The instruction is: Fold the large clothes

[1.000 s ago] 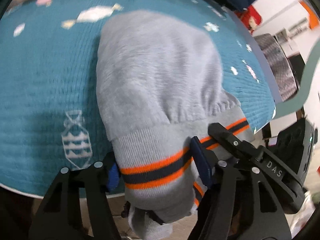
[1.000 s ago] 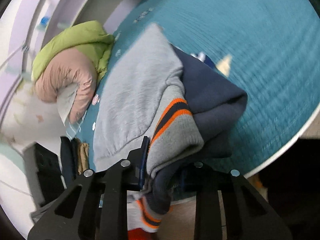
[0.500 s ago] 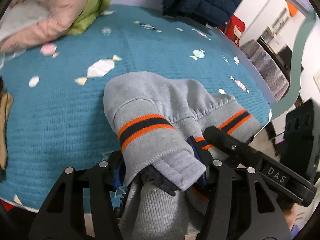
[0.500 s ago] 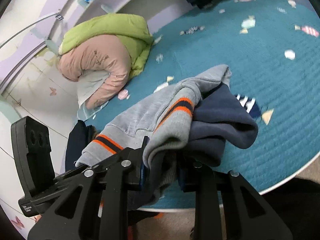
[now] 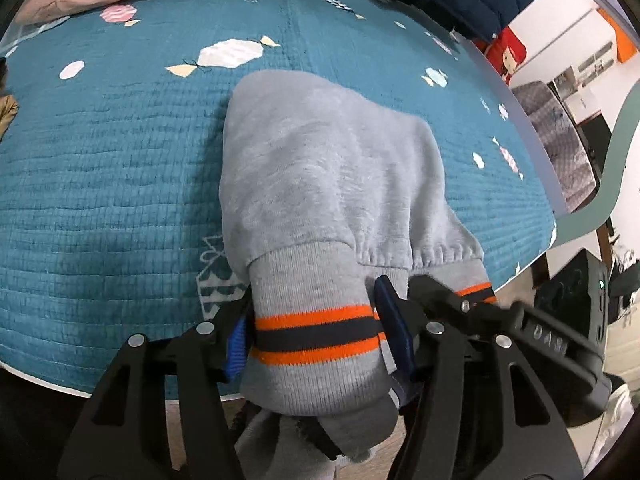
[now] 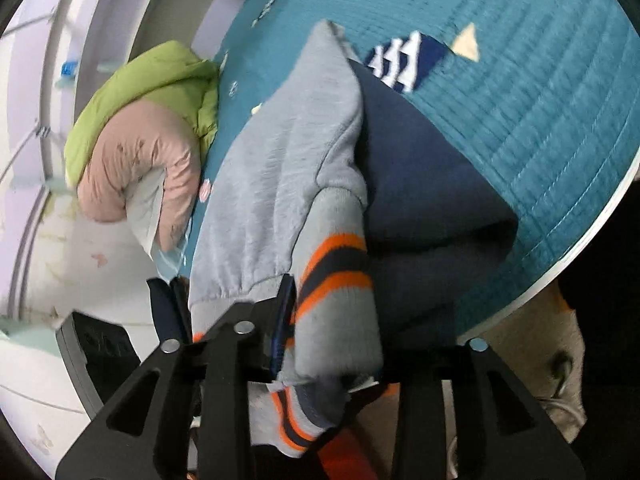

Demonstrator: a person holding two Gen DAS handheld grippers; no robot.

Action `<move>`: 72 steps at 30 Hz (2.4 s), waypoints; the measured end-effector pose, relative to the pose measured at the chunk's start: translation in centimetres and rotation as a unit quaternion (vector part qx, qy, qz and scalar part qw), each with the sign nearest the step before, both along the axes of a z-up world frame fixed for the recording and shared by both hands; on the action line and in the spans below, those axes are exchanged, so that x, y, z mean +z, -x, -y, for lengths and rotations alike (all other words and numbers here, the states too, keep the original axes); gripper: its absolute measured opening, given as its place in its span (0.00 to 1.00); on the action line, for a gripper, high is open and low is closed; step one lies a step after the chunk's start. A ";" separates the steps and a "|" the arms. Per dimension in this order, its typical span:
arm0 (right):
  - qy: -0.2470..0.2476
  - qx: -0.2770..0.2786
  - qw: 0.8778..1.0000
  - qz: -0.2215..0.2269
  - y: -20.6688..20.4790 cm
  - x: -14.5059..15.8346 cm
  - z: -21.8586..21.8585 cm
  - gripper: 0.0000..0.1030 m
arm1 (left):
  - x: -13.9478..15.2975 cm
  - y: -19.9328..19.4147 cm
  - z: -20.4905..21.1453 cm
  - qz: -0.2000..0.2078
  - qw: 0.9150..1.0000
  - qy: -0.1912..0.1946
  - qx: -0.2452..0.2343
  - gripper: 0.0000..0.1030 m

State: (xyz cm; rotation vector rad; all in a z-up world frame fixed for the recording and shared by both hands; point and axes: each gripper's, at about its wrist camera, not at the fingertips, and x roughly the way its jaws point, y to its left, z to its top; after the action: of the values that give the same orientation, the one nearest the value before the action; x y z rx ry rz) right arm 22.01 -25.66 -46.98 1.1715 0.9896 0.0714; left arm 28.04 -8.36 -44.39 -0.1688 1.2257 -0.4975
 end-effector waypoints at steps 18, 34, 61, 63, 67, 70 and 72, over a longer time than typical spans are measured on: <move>0.209 0.122 0.960 0.143 -2.5 11.5 -4.1 0.23 | 8.8 0.6 0.2 0.134 0.989 -0.054 -0.039 0.39; 0.212 0.247 0.898 0.295 -9.7 22.4 -22.1 0.23 | 22.2 -1.8 -16.7 0.249 0.964 -0.070 0.067 0.39; 0.105 0.408 0.895 0.146 -14.5 4.2 -47.6 0.42 | 9.1 -0.5 -47.6 0.154 0.952 -0.114 0.240 0.80; 0.096 0.407 0.897 0.143 -14.1 4.1 -47.0 0.42 | 9.3 -0.9 -47.4 0.154 0.950 -0.129 0.240 0.80; 0.039 0.404 0.905 0.124 -15.2 3.3 -47.4 0.26 | 9.9 -2.0 -47.6 0.150 0.950 -0.133 0.241 0.77; 0.024 0.400 0.908 0.124 -15.8 3.7 -48.4 0.21 | 11.3 -2.9 -48.0 0.164 0.946 -0.127 0.249 0.68; -0.008 0.392 0.912 0.120 -15.7 3.8 -49.1 0.21 | 12.9 -3.6 -48.5 0.181 0.941 -0.122 0.260 0.68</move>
State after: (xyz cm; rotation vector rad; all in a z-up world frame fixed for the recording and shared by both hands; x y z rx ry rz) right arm 37.75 23.40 -43.23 0.6914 1.1833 0.8453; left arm 31.60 40.15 -31.47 -0.1725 0.8256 0.0877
